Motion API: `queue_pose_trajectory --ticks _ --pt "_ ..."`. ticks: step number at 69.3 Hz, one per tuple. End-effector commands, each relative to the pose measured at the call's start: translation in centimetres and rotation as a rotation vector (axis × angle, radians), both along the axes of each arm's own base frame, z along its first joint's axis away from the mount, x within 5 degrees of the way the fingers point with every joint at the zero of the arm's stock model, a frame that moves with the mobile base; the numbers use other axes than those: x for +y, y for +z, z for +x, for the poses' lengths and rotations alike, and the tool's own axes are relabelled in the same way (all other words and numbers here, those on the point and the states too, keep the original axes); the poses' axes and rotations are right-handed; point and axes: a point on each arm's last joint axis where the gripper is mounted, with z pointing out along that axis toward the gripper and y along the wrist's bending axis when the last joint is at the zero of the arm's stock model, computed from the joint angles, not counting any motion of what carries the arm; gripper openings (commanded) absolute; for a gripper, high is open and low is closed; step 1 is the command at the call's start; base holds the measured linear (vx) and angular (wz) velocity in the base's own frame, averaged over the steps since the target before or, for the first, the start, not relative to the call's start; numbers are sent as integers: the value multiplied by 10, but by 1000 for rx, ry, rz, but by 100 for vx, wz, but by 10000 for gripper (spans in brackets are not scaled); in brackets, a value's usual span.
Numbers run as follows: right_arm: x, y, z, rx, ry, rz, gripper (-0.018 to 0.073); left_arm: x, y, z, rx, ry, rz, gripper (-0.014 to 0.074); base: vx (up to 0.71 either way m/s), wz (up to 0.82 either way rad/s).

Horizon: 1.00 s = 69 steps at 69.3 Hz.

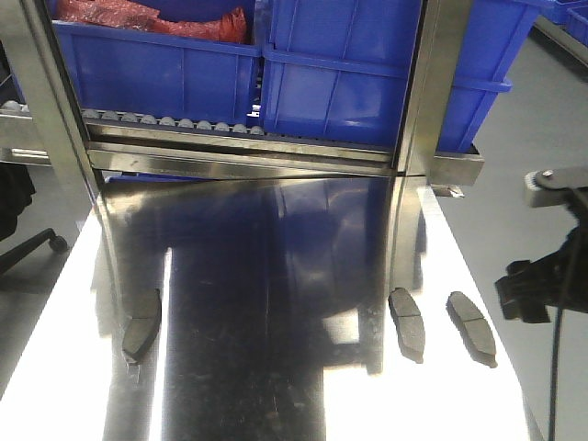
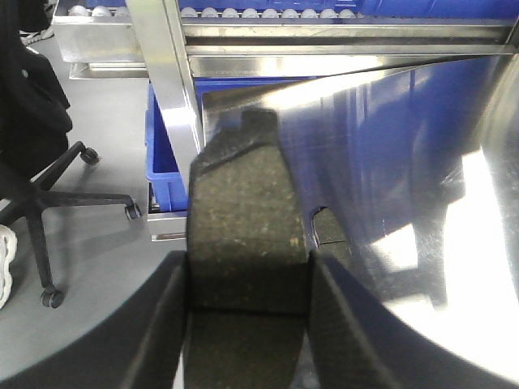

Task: Move and align brake pads A on conveyor
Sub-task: 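Lower the right gripper onto the outer brake pad and close it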

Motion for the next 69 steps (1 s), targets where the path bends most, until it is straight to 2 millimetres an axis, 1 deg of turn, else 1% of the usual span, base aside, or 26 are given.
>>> queue_pose_trajectory --ticks 1,14,25,35,41,52,69 --pt "2 2 16 -57 15 -2 568 -1 14 1 -106 -3 -12 -6 0 0" --pt "3 -17 45 19 13 -8 568 -1 14 1 -106 -3 -12 -6 0 0" --pt "5 -25 71 90 19 -16 568 -1 14 1 -106 -3 -12 -6 0 0" --pt "6 -34 88 134 29 -22 568 -1 14 1 -106 -3 -12 -6 0 0" --pt "7 -40 95 141 31 -17 568 -1 14 1 -106 -3 -12 -6 0 0" --pt "9 -58 104 164 54 -9 568 -1 14 1 -106 -3 -12 -6 0 0" --pt "11 -78 111 194 70 -3 568 -1 14 1 -106 -3 -12 -6 0 0"
